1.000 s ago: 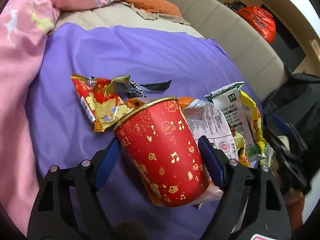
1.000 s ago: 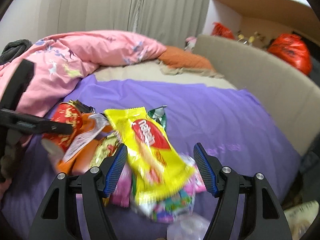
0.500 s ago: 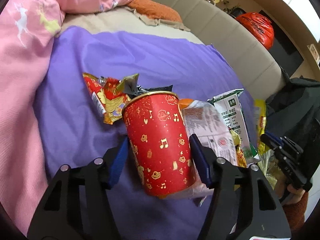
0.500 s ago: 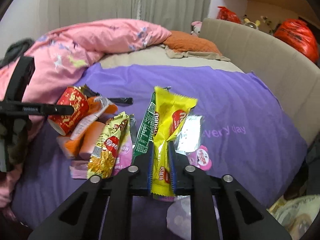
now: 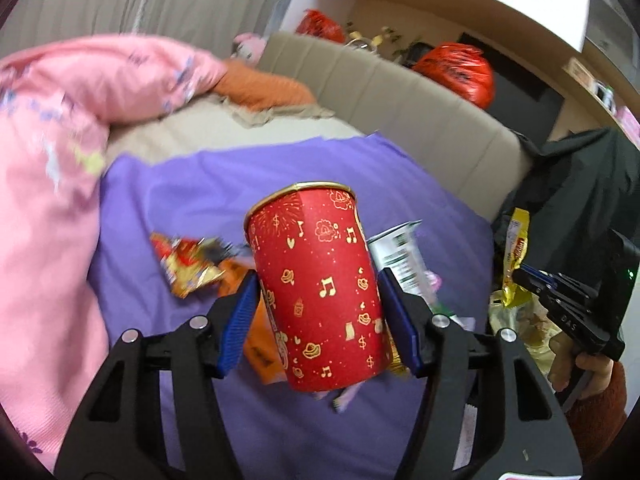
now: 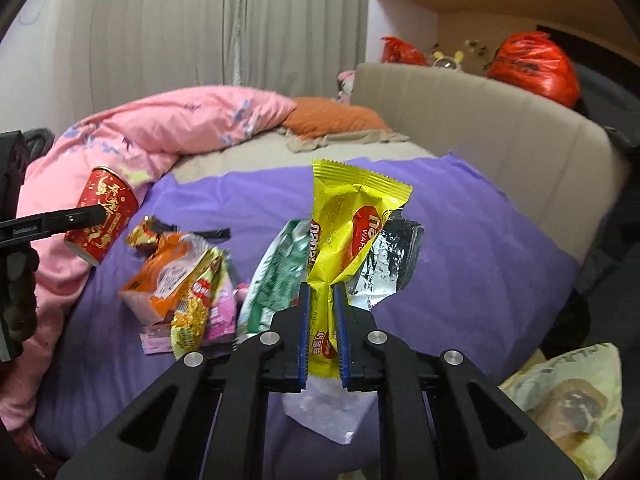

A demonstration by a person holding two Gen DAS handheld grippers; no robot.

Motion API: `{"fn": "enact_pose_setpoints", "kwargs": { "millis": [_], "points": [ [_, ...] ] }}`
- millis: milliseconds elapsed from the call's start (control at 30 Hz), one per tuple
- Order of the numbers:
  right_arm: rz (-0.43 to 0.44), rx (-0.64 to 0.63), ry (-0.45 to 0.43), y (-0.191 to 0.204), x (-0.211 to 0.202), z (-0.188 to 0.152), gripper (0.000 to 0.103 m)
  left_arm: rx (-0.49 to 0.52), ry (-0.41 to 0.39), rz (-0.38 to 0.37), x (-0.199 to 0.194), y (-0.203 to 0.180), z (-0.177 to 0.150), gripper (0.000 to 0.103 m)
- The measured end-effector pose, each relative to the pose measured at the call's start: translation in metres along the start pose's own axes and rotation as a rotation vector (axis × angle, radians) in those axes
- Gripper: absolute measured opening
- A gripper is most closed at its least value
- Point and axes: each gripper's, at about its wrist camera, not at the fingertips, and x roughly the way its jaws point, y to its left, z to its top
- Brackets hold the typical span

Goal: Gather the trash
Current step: 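Carry the red cup and yellow bag to the yellow-lined bin and release both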

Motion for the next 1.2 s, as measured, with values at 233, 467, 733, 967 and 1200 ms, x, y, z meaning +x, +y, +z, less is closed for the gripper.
{"fn": "enact_pose_setpoints", "kwargs": {
  "millis": [233, 467, 733, 967, 1200],
  "points": [
    [-0.069, 0.026, -0.069, -0.036, -0.044, -0.003, 0.012, 0.104, -0.012, -0.047, 0.004, -0.066, 0.015, 0.057],
    [-0.158, 0.08, -0.089, -0.092, -0.088, -0.037, 0.012, 0.152, 0.064, -0.168, 0.052, -0.147, 0.013, 0.057],
    [-0.322, 0.192, -0.095, -0.185, -0.15, -0.085, 0.012, 0.285, 0.202, -0.414, 0.12, -0.295, -0.018, 0.057],
    [-0.462, 0.271, -0.092, -0.252, -0.192, -0.121, 0.012, 0.405, 0.317, -0.664, 0.178, -0.419, -0.049, 0.058],
    [-0.398, 0.363, -0.113, -0.285, -0.195, -0.142, 0.012, 0.656, 0.478, -0.493, 0.238, -0.46, -0.103, 0.057]
  ]
}}
